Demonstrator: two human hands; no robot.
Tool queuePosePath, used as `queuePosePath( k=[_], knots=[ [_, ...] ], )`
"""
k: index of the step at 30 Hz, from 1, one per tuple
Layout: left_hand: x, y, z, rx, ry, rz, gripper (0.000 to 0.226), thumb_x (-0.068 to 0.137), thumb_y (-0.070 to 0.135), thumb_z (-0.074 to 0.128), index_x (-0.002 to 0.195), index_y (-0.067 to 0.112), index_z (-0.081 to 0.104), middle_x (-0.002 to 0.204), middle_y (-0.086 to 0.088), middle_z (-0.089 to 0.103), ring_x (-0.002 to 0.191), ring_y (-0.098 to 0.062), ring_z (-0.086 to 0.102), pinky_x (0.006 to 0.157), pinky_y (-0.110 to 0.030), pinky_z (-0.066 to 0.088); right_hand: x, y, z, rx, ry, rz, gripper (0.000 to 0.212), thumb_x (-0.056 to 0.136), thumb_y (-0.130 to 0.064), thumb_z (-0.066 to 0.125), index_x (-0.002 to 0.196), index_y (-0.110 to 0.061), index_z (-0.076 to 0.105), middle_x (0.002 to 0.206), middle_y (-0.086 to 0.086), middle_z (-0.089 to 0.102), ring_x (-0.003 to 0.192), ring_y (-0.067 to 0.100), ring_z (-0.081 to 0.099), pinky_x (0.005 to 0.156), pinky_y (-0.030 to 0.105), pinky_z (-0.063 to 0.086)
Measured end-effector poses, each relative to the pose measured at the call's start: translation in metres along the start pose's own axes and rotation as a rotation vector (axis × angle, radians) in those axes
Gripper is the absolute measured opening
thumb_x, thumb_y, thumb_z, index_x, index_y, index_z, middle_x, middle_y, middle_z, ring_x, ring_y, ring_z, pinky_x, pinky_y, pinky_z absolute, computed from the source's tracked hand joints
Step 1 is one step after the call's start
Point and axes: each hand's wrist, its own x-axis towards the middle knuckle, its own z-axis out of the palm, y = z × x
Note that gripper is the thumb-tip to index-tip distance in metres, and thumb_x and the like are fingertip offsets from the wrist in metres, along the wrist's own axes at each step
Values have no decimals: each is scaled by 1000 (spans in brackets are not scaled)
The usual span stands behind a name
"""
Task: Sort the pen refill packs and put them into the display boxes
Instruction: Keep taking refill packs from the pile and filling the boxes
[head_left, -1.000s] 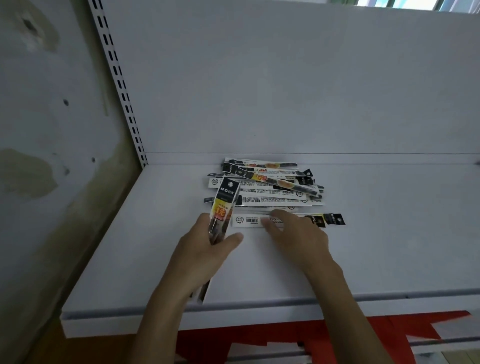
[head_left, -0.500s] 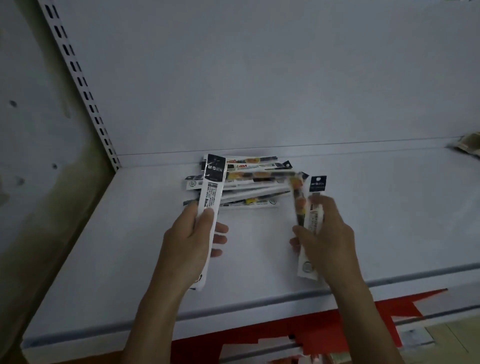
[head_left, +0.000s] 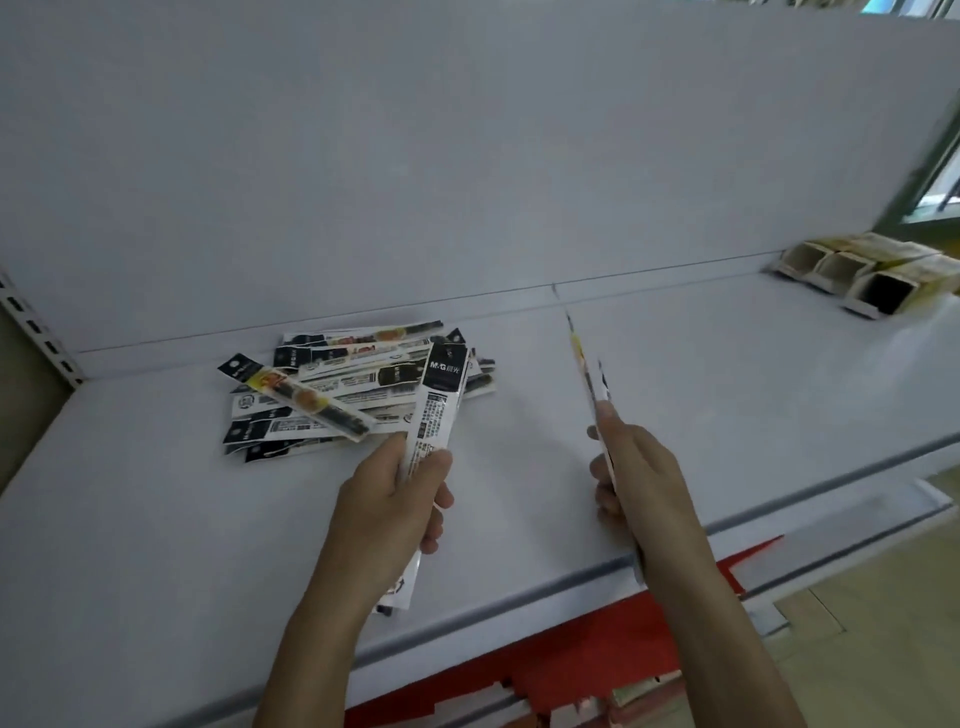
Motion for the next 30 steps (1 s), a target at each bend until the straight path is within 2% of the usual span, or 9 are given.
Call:
queuePosePath(
  k=[2, 4, 7, 10, 14, 17, 21, 25, 30],
  knots=[
    [2, 1, 8, -3, 28, -8, 10, 91, 20, 52, 93, 15, 60, 58, 2, 57, 44, -10, 48, 43, -20, 41, 6, -4, -5, -81, -38, -61, 59, 69, -68, 45, 92, -15, 56, 64, -2, 42, 53, 10, 40, 49, 22, 39],
    [2, 3, 19, -12, 53, -24, 10, 91, 19, 52, 93, 13, 60, 57, 2, 56, 43, -10, 48, 42, -21, 41, 13, -8, -10, -154, -76, -102, 59, 60, -70, 45, 84, -17, 53, 69, 0, 41, 59, 12, 43, 53, 22, 44],
    [4, 7, 30, -17, 110, -46, 14, 92, 20, 49, 90, 11, 59, 53, 5, 56, 41, -10, 48, 42, -20, 42, 25, -11, -15, -104, -130, -117, 52, 76, -64, 42, 85, -15, 56, 64, -1, 45, 58, 12, 47, 61, 27, 49],
    [3, 12, 38, -58, 152, -57, 15, 94, 19, 47, 88, 15, 60, 56, 3, 58, 43, -10, 50, 43, -22, 43, 35, -12, -20, -47, -153, -148, 39, 94, -44, 37, 87, -14, 61, 69, -2, 65, 66, 11, 61, 66, 24, 47],
    [1, 16, 41, -50, 195, -30, 15, 95, 19, 46, 90, 20, 60, 61, 2, 61, 46, -8, 56, 47, -21, 49, 45, -21, -28, -37, -201, -349, 12, 95, -12, 45, 100, -14, 56, 84, 1, 69, 70, 15, 67, 75, 24, 54],
    [5, 19, 41, -25, 212, -2, 16, 95, 17, 45, 92, 25, 59, 63, 3, 63, 50, -6, 58, 50, -20, 51, 52, -26, -32, -23, -155, -415, 22, 89, 4, 46, 88, -16, 56, 81, -6, 67, 69, 10, 63, 69, 19, 51],
    [11, 24, 48, -14, 224, 10, 20, 95, 13, 45, 102, 25, 58, 65, 4, 64, 51, -5, 57, 52, -20, 53, 60, -18, -28, 28, -113, -306, 16, 88, -11, 52, 74, -18, 55, 68, 0, 59, 60, 14, 45, 63, 33, 41],
    [16, 27, 60, 3, 254, 23, 24, 95, 9, 44, 112, 18, 57, 69, 1, 64, 49, -4, 56, 49, -18, 51, 69, -15, -30, 87, -144, -244, 23, 95, -30, 41, 83, -22, 59, 63, -1, 56, 53, 9, 41, 53, 25, 35],
    [15, 31, 75, -22, 230, 39, 20, 95, 16, 45, 109, 22, 58, 67, 2, 65, 53, -6, 59, 53, -19, 53, 73, -16, -43, 100, -170, -293, 23, 97, -26, 37, 92, -17, 58, 65, -3, 58, 52, 9, 46, 49, 20, 41]
  ],
)
